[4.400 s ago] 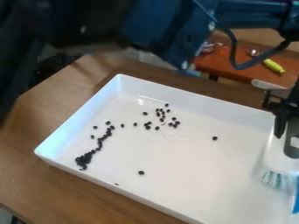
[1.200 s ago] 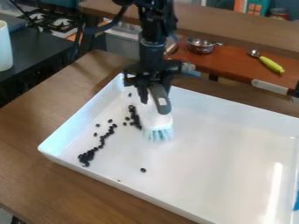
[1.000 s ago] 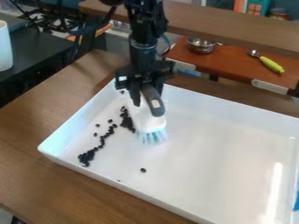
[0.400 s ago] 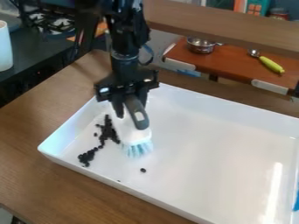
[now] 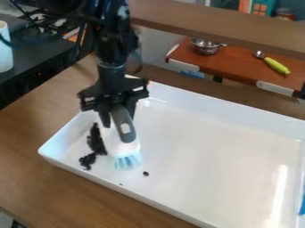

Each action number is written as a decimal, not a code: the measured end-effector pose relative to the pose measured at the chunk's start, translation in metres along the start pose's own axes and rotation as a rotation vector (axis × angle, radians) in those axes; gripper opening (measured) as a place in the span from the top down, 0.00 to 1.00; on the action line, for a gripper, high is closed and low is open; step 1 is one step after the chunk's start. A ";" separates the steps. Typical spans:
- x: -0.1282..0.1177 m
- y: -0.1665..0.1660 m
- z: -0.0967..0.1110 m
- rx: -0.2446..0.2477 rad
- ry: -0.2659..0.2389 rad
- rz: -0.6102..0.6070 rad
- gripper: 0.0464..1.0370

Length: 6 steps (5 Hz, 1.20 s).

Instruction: Sweep into pile

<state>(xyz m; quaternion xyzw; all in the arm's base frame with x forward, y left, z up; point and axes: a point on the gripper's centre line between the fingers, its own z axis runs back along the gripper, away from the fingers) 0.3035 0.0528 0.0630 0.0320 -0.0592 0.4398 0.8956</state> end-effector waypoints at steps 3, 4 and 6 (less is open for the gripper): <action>-0.014 -0.013 0.037 -0.107 -0.010 -0.040 0.55; -0.026 -0.041 0.058 -0.172 -0.039 -0.102 0.55; -0.070 -0.100 0.063 -0.257 -0.091 -0.282 0.55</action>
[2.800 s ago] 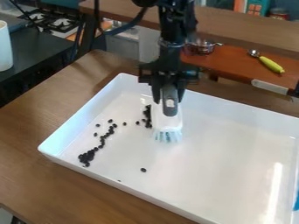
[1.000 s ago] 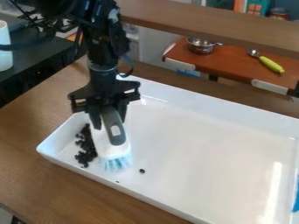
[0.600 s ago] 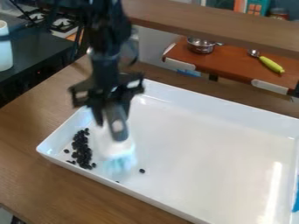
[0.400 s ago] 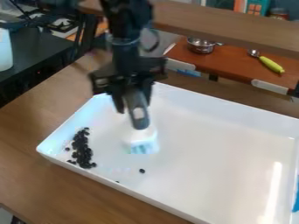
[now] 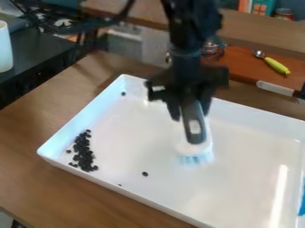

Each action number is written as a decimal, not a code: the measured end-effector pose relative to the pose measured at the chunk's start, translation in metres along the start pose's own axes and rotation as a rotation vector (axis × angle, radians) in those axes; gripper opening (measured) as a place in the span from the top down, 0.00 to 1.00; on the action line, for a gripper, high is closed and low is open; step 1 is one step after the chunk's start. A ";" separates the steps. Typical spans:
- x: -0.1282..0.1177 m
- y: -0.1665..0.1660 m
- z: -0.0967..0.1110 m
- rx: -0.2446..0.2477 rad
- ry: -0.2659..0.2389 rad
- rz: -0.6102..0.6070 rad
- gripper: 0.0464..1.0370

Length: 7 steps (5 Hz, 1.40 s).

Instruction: Sweep into pile

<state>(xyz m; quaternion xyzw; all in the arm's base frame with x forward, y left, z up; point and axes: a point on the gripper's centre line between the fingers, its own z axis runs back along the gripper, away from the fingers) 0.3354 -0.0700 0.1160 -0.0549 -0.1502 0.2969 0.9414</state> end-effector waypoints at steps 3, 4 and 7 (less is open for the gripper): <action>-0.007 0.024 -0.043 0.078 0.030 -0.043 0.55; -0.002 0.046 -0.043 0.111 0.055 -0.035 0.55; 0.019 0.135 -0.027 0.260 0.070 -0.073 0.55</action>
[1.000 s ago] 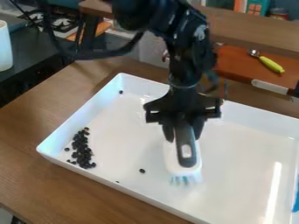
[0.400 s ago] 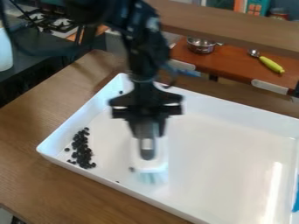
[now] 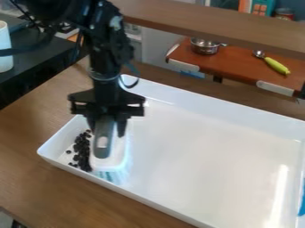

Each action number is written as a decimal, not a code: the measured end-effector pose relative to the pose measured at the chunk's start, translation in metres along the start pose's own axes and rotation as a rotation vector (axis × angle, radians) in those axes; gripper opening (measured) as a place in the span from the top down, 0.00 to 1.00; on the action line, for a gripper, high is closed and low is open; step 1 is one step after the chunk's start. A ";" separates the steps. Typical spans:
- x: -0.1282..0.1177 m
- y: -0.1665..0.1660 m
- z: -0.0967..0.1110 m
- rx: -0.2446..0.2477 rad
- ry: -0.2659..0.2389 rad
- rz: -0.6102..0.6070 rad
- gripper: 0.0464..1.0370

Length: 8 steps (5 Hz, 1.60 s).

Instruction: Sweep into pile

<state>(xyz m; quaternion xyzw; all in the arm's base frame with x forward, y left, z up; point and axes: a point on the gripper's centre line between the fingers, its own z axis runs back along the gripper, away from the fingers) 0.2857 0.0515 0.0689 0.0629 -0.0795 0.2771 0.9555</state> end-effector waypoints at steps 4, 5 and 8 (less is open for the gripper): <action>-0.003 -0.098 0.080 -0.145 -0.066 -0.099 0.55; -0.016 -0.144 0.089 -0.163 -0.022 -0.143 0.55; -0.052 -0.205 0.052 -0.108 -0.073 -0.222 0.55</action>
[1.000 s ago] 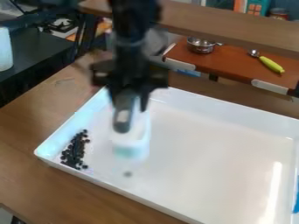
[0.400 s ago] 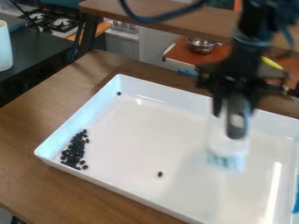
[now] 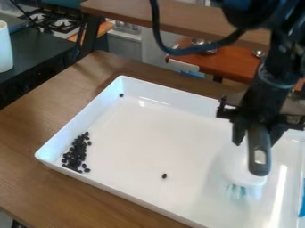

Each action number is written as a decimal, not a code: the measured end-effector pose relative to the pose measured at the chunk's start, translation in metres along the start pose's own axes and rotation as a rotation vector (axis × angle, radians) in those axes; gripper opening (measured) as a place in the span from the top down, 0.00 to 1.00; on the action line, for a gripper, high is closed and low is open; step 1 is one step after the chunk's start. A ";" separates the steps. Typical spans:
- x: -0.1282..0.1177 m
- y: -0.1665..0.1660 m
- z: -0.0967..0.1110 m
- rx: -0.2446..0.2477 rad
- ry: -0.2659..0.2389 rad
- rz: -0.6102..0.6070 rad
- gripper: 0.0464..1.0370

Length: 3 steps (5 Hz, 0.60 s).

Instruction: Sweep into pile

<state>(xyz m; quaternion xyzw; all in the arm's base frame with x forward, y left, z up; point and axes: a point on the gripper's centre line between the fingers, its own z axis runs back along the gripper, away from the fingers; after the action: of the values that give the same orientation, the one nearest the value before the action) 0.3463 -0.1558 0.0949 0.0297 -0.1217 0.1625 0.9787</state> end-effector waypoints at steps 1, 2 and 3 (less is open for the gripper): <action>-0.005 0.023 -0.023 0.050 0.010 0.016 0.55; -0.003 0.048 -0.026 0.043 0.004 0.060 0.55; -0.005 0.090 -0.028 0.055 0.024 0.093 0.55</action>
<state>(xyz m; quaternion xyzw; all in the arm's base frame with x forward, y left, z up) 0.3188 -0.0694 0.0684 0.0489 -0.1069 0.2115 0.9703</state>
